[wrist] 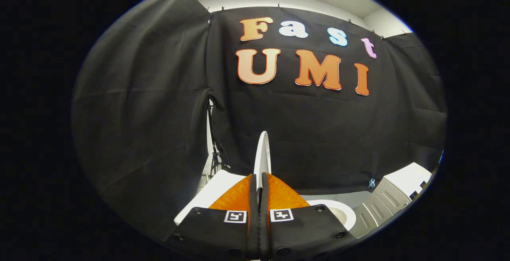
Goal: Open the toilet lid.
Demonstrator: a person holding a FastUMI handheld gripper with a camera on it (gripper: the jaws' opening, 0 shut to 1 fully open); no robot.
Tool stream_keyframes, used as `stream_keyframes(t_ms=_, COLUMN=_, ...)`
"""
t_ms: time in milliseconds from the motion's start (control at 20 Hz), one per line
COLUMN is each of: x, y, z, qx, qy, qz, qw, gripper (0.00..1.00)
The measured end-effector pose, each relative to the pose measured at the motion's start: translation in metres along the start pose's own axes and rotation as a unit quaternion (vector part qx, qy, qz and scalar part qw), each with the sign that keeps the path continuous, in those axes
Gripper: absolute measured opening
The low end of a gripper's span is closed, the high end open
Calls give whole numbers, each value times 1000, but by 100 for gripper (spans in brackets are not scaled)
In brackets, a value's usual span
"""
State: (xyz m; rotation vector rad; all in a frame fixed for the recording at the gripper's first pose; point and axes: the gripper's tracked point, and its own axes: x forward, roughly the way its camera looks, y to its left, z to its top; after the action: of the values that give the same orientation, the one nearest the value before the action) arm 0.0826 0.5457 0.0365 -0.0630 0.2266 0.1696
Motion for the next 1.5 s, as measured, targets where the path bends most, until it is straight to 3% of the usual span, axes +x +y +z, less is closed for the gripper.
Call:
stream_keyframes(t_ms=300, x=2, y=44, z=-8, qx=-19, qy=4, qz=29, qw=999, gripper=8)
stream_keyframes(t_ms=1000, x=10, y=90, z=-21, qx=-68, qy=4, qz=37, qw=997, gripper=8)
stream_keyframes(t_ms=1250, x=4, y=93, z=-37, qx=-63, qy=27, qz=85, qw=994, gripper=53)
stream_keyframes(t_ms=1450, x=-3, y=80, z=-24, qx=-28, qy=24, qz=118, qw=992, gripper=86)
stream_keyframes(t_ms=1500, x=-5, y=74, z=-11, qx=-27, qy=13, qz=123, qw=992, gripper=86)
